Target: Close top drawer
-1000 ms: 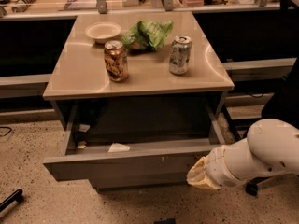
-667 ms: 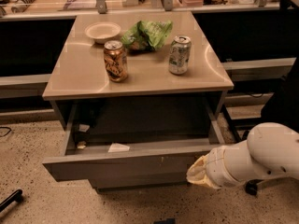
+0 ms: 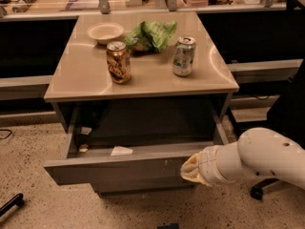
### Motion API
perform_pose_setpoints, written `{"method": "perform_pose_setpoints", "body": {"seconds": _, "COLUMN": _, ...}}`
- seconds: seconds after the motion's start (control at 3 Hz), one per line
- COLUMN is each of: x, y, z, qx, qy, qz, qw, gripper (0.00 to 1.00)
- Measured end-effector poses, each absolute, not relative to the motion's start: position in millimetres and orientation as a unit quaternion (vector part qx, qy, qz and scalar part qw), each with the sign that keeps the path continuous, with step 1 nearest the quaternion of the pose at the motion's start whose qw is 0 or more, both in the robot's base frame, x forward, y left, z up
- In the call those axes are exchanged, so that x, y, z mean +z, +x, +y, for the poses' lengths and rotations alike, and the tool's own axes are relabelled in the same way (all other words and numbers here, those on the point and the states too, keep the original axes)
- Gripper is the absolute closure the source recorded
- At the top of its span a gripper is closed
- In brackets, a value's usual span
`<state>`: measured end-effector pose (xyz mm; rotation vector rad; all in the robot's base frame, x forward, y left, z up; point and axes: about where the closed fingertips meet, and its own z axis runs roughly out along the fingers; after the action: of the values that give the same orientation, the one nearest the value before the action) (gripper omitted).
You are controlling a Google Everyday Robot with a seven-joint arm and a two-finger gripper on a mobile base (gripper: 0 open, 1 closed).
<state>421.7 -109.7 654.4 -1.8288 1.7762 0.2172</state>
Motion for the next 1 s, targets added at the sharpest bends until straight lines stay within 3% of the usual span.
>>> {"method": "perform_pose_setpoints", "body": {"seconds": 1.0, "x": 639.9, "y": 468.0, "z": -96.4, "qx": 0.051, "qy": -0.675, "qz": 0.651, "qw": 0.343, "gripper": 1.0}}
